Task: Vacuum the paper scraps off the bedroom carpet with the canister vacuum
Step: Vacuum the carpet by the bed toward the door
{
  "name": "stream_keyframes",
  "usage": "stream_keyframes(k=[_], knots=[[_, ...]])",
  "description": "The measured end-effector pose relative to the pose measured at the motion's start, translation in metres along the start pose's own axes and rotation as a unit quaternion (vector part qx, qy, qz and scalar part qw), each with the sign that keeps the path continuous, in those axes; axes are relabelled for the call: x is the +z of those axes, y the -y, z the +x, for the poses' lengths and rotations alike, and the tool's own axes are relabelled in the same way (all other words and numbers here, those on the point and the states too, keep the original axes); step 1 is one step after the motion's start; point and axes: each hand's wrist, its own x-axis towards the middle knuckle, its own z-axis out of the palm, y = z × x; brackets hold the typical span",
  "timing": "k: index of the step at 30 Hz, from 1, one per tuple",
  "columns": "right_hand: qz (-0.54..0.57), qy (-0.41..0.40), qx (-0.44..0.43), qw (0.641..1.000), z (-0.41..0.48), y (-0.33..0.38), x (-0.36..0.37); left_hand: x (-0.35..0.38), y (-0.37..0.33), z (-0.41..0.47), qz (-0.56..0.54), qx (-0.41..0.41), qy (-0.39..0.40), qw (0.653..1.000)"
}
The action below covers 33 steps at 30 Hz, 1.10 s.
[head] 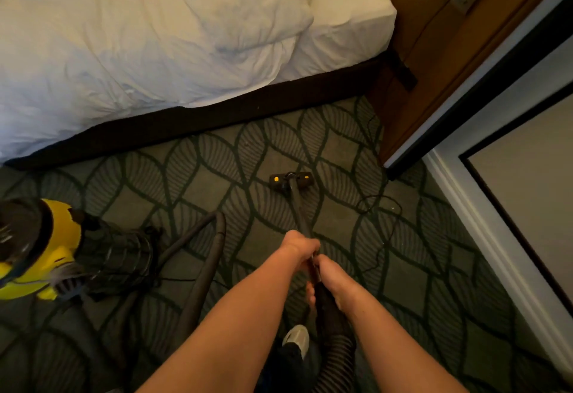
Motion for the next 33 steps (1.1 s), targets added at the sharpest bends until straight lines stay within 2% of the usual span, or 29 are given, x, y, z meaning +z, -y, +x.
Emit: stream_keyframes(k=[13,26,33], knots=[[-0.071,0.042,-0.003,0.997,0.012,0.055,0.006,-0.031,-0.040,0.009,-0.024,0.027,-0.070,0.997],[-0.108,0.039,-0.021,0.993,0.048,0.173,0.117,-0.157,-0.110,0.096,-0.052,0.021,-0.081,0.995],[-0.072,0.033,-0.016,0.997,0.104,0.219,0.165,-0.201,-0.129,0.170,-0.055,0.014,-0.065,0.996]])
